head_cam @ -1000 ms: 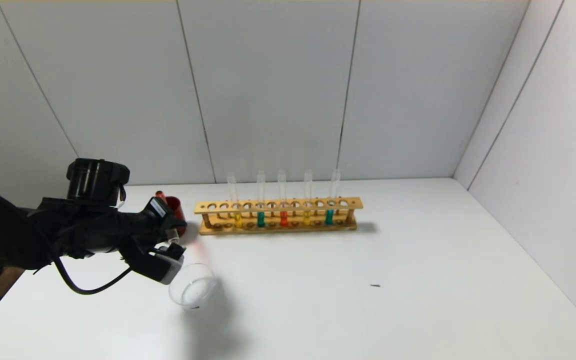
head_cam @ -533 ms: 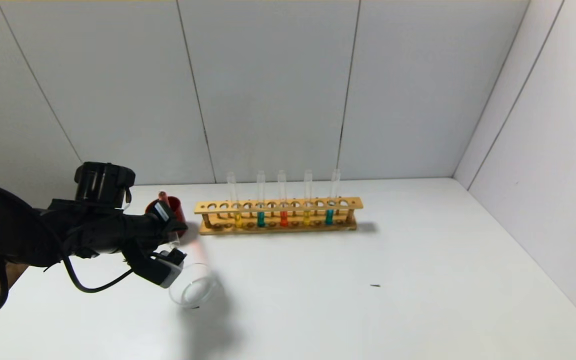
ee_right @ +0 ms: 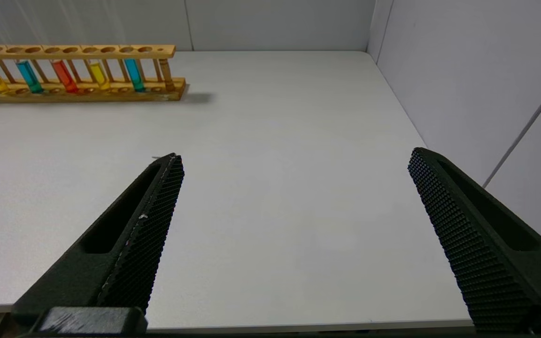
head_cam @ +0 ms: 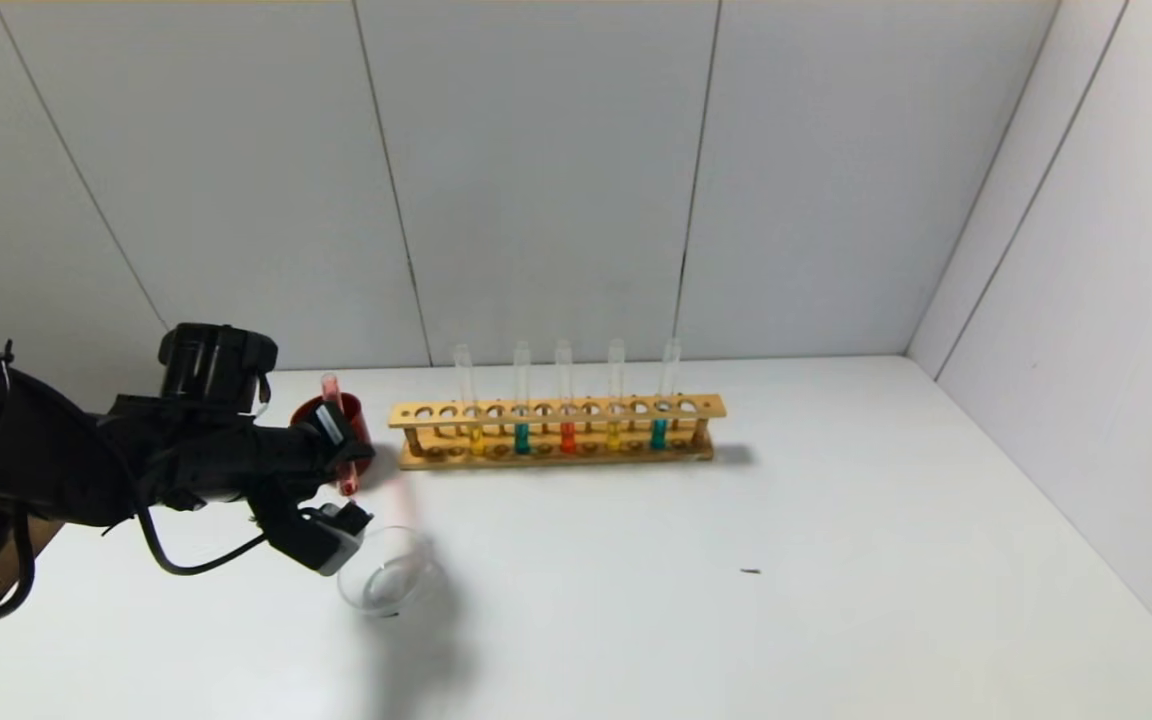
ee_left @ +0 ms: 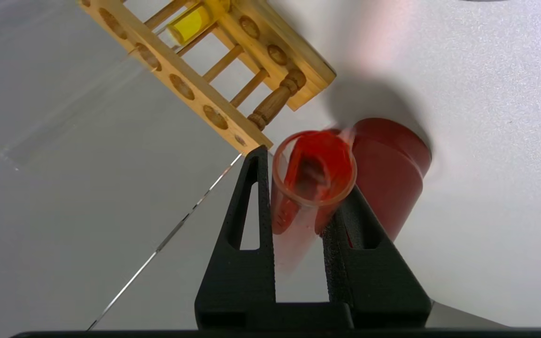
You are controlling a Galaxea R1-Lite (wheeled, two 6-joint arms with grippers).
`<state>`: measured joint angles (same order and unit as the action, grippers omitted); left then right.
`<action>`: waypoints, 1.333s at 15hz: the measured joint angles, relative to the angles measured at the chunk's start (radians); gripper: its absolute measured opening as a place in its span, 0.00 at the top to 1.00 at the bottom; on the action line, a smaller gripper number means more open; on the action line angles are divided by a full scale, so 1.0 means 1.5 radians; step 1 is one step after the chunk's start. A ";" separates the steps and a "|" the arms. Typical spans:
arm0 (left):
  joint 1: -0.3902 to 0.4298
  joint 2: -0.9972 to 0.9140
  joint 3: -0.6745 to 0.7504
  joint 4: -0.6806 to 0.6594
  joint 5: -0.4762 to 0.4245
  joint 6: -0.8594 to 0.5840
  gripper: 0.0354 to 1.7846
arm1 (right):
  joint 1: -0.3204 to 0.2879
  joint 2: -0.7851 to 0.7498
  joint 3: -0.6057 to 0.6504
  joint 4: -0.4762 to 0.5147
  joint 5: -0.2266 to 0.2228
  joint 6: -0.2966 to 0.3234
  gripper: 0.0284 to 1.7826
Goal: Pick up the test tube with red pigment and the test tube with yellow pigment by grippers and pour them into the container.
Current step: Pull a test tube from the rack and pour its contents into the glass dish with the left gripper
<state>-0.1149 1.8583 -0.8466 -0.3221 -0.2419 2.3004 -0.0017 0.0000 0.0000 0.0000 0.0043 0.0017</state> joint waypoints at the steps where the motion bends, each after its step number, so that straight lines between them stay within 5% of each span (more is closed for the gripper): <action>1: -0.002 0.003 -0.002 -0.001 0.005 0.002 0.83 | 0.000 0.000 0.000 0.000 0.000 0.000 0.02; 20: -0.028 0.002 -0.002 -0.006 0.011 0.078 0.83 | 0.000 0.000 0.000 0.000 0.000 0.000 0.02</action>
<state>-0.1572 1.8609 -0.8496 -0.3313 -0.2251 2.4174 -0.0017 0.0000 0.0000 0.0000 0.0043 0.0017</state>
